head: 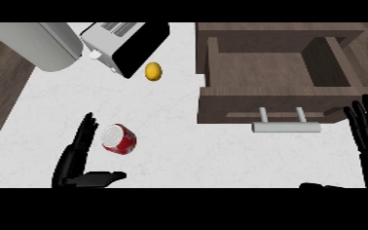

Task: Pick up the can, place it into the drawer and close the drawer

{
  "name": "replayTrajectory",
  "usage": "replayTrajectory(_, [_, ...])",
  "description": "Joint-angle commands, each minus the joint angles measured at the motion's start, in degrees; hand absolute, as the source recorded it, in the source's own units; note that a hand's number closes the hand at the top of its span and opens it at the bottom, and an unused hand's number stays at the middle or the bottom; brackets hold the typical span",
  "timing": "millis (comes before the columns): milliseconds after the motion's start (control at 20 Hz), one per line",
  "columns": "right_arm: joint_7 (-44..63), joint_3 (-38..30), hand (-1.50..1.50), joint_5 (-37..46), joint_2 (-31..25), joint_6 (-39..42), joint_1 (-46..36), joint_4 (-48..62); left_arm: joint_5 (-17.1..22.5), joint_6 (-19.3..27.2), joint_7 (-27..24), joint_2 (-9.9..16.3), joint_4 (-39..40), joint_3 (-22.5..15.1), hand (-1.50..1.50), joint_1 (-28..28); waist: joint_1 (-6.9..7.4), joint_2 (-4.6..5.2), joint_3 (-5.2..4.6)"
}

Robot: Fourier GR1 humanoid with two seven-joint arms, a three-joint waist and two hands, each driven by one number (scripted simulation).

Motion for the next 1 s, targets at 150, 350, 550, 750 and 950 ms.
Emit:
replayTrajectory(150, [-1.5,-1.6,-1.5,-1.2,-0.6,0.7,-0.6,1.8,0.0,0.9,2.0,-0.6,2.4,-0.1,-1.5,-4.2,0.02,0.0,0.02])
replayTrajectory(350, [-0.7,-1.8,-1.5,-1.5,-0.3,0.7,-0.2,0.7,0.3,0.8,-2.3,-0.8,6.9,0.5,-1.5,-4.7,0.01,0.0,0.01])
replayTrajectory(550, [-1.6,-2.7,-1.5,-2.6,-0.5,2.7,3.8,-1.9,-1.1,3.1,-7.8,-2.6,17.7,1.2,-1.5,-9.4,-0.32,0.04,-0.01])
replayTrajectory(750, [3.4,-1.1,-1.5,-1.4,0.4,0.5,0.6,-4.6,0.5,0.2,-7.7,0.6,16.1,2.2,-1.5,-8.2,-0.06,0.0,0.0])
replayTrajectory(950, [1.8,3.2,-1.5,1.4,1.7,-2.2,1.4,-3.2,-0.4,3.7,0.1,-2.3,11.3,-0.2,-1.5,-11.5,-0.02,0.01,0.01])
